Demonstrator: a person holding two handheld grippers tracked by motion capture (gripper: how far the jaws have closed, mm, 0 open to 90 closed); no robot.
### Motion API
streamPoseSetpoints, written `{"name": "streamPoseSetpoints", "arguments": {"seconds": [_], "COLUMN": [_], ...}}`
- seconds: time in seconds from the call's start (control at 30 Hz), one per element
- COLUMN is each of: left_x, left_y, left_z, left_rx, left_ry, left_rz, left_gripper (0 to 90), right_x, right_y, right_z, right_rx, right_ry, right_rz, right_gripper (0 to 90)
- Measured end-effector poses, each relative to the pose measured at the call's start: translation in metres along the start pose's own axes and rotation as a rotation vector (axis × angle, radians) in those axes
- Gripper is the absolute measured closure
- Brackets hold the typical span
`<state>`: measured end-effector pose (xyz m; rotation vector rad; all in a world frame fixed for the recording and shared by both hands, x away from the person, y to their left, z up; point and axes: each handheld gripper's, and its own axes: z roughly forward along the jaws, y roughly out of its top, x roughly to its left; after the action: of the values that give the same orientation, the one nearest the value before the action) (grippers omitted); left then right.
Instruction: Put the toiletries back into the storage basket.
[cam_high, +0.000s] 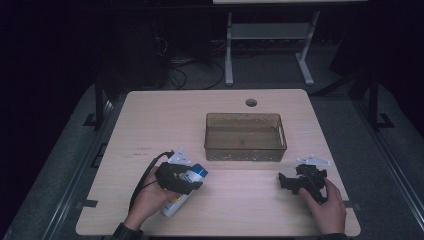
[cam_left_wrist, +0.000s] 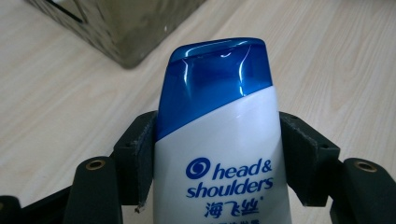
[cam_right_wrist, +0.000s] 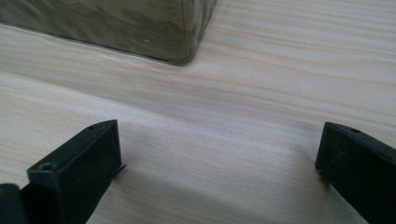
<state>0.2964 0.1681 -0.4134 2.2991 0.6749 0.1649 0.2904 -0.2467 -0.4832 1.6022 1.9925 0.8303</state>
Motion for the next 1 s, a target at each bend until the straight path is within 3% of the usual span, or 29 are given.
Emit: {"name": "streamPoseSetpoints", "arguments": {"seconds": [0.4, 0.67, 1.0], "left_x": [0.006, 0.008, 0.011], "left_y": [-0.010, -0.014, -0.006], "left_z": [-0.029, -0.042, -0.045], "left_rx": [-0.187, -0.313, -0.353], "left_ry": [-0.022, -0.002, 0.003], "left_rz": [-0.007, 0.006, 0.006], "left_gripper": [34.4, 34.7, 34.8], "right_x": [0.000, 0.000, 0.000], "right_y": [0.000, 0.000, 0.000], "right_z": [0.000, 0.000, 0.000], "right_rx": [0.000, 0.000, 0.000], "right_ry": [0.000, 0.000, 0.000], "right_rz": [0.000, 0.000, 0.000], "right_gripper": [0.0, 0.0, 0.0]}}
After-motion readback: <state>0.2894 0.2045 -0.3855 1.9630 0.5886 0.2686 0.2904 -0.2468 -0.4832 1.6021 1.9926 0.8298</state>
